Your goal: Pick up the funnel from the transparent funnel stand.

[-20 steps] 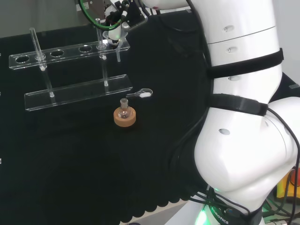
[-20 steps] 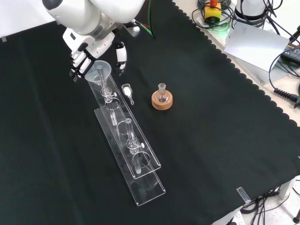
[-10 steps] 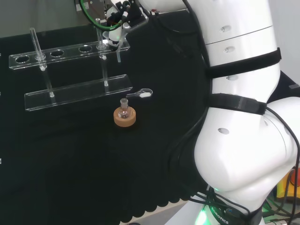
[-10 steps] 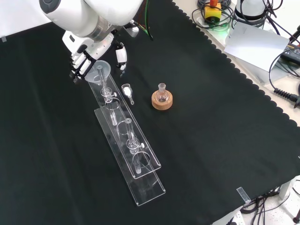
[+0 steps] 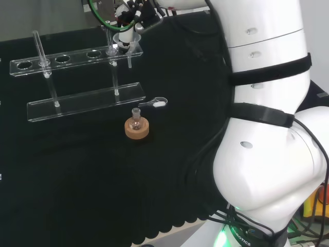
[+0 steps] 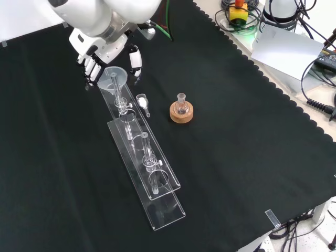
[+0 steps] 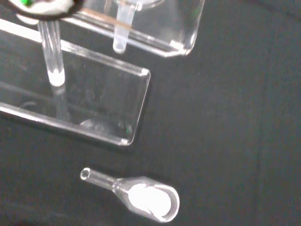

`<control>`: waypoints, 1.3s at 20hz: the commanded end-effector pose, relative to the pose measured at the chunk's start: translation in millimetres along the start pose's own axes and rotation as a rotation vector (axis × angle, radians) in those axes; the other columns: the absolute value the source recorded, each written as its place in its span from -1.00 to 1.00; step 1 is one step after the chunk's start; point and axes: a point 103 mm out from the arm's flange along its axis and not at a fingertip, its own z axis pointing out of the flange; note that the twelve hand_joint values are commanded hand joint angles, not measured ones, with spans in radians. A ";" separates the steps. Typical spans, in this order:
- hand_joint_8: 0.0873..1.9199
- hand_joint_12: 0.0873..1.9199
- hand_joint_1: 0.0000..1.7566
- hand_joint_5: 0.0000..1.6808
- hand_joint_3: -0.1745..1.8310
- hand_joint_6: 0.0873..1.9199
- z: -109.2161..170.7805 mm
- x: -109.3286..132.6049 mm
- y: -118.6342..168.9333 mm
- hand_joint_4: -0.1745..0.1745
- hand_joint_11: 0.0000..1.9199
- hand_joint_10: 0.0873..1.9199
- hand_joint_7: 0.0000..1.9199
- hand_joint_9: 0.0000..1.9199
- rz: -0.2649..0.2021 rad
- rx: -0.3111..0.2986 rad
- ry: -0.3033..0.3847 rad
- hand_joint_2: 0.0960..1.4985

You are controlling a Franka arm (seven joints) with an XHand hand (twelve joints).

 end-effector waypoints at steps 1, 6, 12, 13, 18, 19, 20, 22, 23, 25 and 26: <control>-0.25 0.33 -0.09 -0.18 -0.25 -0.62 -21.0 -1.4 -27.4 0.07 -0.48 -0.49 -0.28 -0.12 0.050 -0.242 -0.102 -0.09; -0.24 0.31 -0.08 -0.19 -0.24 -0.40 -46.4 -8.6 -45.0 0.11 -0.46 -0.51 -0.30 -0.09 0.066 -0.235 -0.124 -0.09; -0.24 0.33 -0.08 -0.22 -0.23 -0.35 -67.1 -23.7 -71.6 0.13 -0.48 -0.51 -0.35 -0.11 0.090 -0.227 -0.109 -0.09; -0.24 0.33 -0.08 -0.22 -0.23 -0.34 -69.5 -24.8 -76.3 0.13 -0.49 -0.51 -0.35 -0.12 0.095 -0.237 -0.108 -0.09; -0.23 0.34 -0.08 -0.24 -0.23 -0.31 -78.5 -30.9 -102.1 0.12 -0.49 -0.50 -0.37 -0.13 0.102 -0.285 -0.101 -0.09; -0.23 0.34 -0.08 -0.24 -0.23 -0.31 -80.0 -31.8 -107.3 0.12 -0.49 -0.49 -0.37 -0.13 0.103 -0.286 -0.099 -0.09; -0.23 0.34 -0.08 -0.24 -0.23 -0.31 -81.3 -32.6 -112.4 0.12 -0.49 -0.49 -0.37 -0.13 0.105 -0.289 -0.097 -0.09; -0.23 0.34 -0.08 -0.24 -0.23 -0.31 -84.2 -34.3 -122.7 0.12 -0.49 -0.49 -0.37 -0.13 0.075 -0.303 -0.085 -0.09; -0.23 0.34 -0.08 -0.25 -0.23 -0.31 -85.2 -34.8 -126.9 0.12 -0.49 -0.49 -0.37 -0.13 0.075 -0.304 -0.083 -0.09; -0.23 0.34 -0.08 -0.25 -0.23 -0.31 -87.1 -35.3 -134.9 0.12 -0.49 -0.49 -0.37 -0.13 0.081 -0.304 -0.084 -0.09; -0.23 0.34 -0.08 -0.25 -0.23 -0.31 -87.7 -35.2 -138.4 0.12 -0.49 -0.49 -0.37 -0.13 0.084 -0.303 -0.086 -0.10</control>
